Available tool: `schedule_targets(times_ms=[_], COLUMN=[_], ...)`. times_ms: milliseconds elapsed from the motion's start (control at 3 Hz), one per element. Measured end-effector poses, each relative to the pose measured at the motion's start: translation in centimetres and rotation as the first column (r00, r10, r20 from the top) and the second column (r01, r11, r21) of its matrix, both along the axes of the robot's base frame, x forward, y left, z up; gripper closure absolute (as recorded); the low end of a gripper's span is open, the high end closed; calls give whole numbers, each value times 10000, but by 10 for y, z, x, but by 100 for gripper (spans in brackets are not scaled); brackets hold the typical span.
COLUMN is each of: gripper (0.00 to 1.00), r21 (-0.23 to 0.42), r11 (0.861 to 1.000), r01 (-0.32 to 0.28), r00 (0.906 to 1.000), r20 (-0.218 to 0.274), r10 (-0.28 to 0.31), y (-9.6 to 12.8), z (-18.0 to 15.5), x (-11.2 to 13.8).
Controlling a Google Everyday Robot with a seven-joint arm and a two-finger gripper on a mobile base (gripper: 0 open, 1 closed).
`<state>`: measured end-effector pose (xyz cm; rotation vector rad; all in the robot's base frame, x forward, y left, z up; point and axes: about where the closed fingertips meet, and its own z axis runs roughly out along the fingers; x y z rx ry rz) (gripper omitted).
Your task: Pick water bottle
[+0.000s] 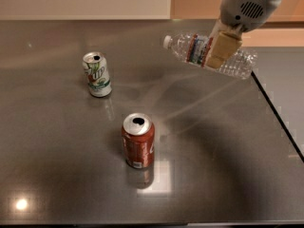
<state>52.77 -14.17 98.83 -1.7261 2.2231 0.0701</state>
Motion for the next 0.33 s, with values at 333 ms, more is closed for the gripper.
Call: schedule_targets(times_ms=[333], gripper=[100], r21=[11], r11=[10000], r01=[3], r00=[10000], r20=[27], r10=[-3], y=[0], z=[0], x=[1])
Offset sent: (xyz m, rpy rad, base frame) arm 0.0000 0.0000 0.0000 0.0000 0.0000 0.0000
